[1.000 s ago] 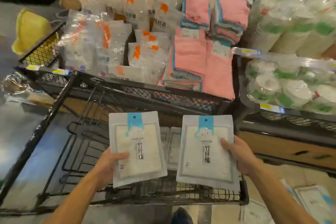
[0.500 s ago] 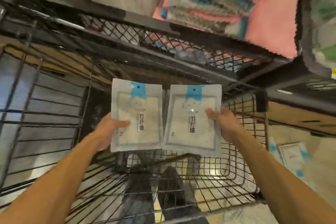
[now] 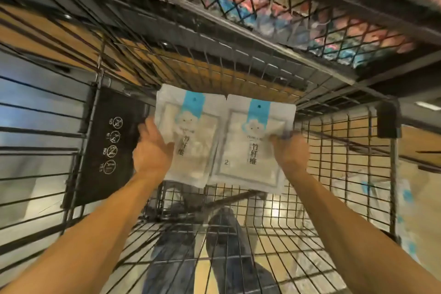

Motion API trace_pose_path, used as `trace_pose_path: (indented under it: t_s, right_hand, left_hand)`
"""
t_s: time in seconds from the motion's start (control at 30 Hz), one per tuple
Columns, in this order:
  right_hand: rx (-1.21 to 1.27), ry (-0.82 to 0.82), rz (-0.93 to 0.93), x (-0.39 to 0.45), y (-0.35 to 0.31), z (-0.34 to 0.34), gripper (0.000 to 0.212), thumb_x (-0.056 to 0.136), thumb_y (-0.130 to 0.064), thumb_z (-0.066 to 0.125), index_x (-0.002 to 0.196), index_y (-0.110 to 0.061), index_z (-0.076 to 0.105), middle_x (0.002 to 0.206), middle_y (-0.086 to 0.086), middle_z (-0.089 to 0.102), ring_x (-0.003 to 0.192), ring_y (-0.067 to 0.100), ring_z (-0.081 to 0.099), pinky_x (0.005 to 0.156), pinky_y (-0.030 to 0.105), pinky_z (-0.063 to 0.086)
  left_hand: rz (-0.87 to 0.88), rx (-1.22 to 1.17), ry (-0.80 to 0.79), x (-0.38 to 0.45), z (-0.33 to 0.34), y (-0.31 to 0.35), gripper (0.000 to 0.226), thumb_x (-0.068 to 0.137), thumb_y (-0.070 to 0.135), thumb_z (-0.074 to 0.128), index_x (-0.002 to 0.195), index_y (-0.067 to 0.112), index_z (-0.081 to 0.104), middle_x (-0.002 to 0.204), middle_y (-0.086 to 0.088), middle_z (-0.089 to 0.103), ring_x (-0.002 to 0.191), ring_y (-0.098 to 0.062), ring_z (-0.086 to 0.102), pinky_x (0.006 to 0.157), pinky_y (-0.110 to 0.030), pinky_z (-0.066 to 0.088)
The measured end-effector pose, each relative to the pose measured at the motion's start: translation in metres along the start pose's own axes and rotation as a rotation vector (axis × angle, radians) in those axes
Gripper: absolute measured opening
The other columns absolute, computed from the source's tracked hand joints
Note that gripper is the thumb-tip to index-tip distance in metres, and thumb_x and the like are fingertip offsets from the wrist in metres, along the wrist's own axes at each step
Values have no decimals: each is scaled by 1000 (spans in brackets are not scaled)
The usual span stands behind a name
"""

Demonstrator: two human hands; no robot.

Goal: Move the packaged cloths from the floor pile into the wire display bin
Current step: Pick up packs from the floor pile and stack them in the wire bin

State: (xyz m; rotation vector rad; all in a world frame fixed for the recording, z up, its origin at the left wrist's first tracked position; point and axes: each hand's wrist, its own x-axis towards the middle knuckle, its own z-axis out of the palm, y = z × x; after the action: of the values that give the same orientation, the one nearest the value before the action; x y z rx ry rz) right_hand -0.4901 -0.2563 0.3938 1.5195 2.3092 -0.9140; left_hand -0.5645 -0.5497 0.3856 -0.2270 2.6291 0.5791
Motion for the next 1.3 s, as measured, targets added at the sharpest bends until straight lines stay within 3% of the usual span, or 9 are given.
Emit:
trace_pose_path:
  t_s: [0.1, 0.17, 0.23, 0.33, 0.43, 0.53, 0.73, 1.03, 1.3]
  right_hand:
    - [-189, 60, -50, 1, -2, 2, 65, 80, -47, 81, 125, -8, 52, 121, 12, 63, 114, 34, 62, 94, 56, 55]
    - [-269, 72, -86, 0, -7, -4, 86, 83, -44, 79, 147, -4, 37, 144, 19, 49, 134, 38, 48, 108, 58, 45]
    - [-343, 72, -145, -3, -14, -14, 96, 86, -47, 78, 156, -3, 27, 153, 20, 41, 144, 37, 37, 115, 56, 39]
    - [-356, 71, -269, -14, -22, -34, 89, 84, -55, 76, 151, -12, 37, 150, 14, 44, 141, 34, 38, 113, 54, 37]
    - [-413, 64, -417, -31, -30, -63, 71, 87, -58, 68, 142, -18, 46, 140, 7, 50, 133, 29, 45, 110, 54, 38]
    - [-441, 81, -524, -51, -44, -99, 72, 87, -65, 60, 142, -21, 48, 145, 4, 51, 138, 29, 43, 116, 61, 32]
    - [-442, 76, -640, -114, -82, -184, 80, 90, -70, 53, 155, -27, 39, 166, 3, 33, 155, 26, 23, 125, 64, 11]
    - [-380, 145, -628, -221, -94, -301, 82, 89, -75, 50, 157, -30, 38, 165, 0, 34, 154, 25, 27, 122, 67, 12]
    - [-215, 328, -432, -308, -22, -364, 82, 87, -77, 52, 153, -30, 43, 159, -5, 45, 145, 23, 42, 119, 67, 23]
  left_hand:
    - [143, 259, 43, 2, 1, 6, 79, 89, 33, 75, 151, 12, 31, 145, -19, 35, 127, -41, 46, 88, -54, 49]
    - [235, 386, 67, 5, 2, 4, 78, 86, 34, 76, 150, 11, 37, 144, -23, 39, 128, -42, 43, 97, -54, 44]
    - [288, 466, 59, 5, -3, 5, 76, 87, 38, 74, 150, 12, 39, 148, -24, 40, 132, -42, 42, 104, -54, 39]
    - [337, 547, 34, -1, -18, 10, 76, 97, 52, 52, 160, 20, 26, 166, -19, 20, 152, -34, 23, 120, -53, 23]
    - [367, 578, 57, -15, -46, 23, 75, 100, 60, 32, 163, 24, 13, 171, -12, 3, 158, -28, 5, 125, -55, 6]
    - [408, 575, 126, -36, -87, 44, 75, 100, 61, 29, 164, 24, 15, 171, -11, 6, 158, -27, 5, 125, -59, 6]
    - [445, 572, 244, -96, -189, 98, 76, 100, 65, 27, 164, 27, 14, 172, -8, 6, 158, -26, 7, 123, -62, 6]
    - [452, 468, 244, -190, -307, 161, 74, 100, 68, 21, 163, 30, 16, 172, -7, 4, 158, -25, 2, 125, -60, 2]
    - [712, 431, 280, -245, -335, 181, 70, 100, 67, 28, 159, 30, 29, 169, -8, 20, 156, -28, 14, 123, -63, 10]
